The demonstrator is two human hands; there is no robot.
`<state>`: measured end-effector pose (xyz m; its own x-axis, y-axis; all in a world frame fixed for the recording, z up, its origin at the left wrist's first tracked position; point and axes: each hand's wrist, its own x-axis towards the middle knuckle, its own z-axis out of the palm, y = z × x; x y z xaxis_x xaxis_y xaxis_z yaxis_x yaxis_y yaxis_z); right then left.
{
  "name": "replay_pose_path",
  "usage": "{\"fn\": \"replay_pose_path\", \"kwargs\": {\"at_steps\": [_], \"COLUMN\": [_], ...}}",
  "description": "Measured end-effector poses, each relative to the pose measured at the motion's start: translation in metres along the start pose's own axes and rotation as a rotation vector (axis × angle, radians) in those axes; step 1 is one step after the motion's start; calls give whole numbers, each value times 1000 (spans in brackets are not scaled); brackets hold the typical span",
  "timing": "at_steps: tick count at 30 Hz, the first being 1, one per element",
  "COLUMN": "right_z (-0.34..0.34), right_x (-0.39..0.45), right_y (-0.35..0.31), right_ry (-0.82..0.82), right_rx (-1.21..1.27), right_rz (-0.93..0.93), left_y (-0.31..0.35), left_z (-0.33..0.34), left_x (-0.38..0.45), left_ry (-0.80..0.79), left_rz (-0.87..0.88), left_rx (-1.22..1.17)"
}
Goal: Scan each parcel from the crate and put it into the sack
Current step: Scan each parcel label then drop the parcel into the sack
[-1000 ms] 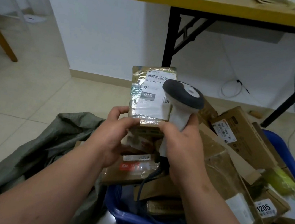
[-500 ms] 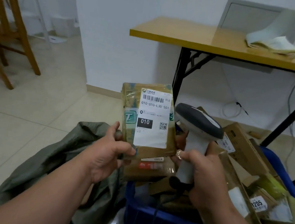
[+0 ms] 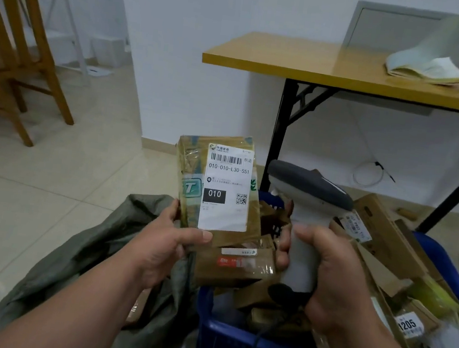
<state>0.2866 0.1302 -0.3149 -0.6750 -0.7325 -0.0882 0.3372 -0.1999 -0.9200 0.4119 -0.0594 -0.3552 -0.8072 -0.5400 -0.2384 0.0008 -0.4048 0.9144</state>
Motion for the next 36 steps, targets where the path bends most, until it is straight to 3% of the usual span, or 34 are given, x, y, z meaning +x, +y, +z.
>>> {"fn": "replay_pose_path", "kwargs": {"at_steps": [25, 36], "right_z": [23, 26], "right_x": [10, 12], "right_y": [11, 10], "right_ry": [-52, -77], "right_rx": [-64, 48], "right_rz": [20, 72], "left_y": [-6, -7], "left_z": [-21, -27], "left_x": [8, 10], "left_ry": [23, 19], "left_rz": [32, 51], "left_rx": [68, 58]}}
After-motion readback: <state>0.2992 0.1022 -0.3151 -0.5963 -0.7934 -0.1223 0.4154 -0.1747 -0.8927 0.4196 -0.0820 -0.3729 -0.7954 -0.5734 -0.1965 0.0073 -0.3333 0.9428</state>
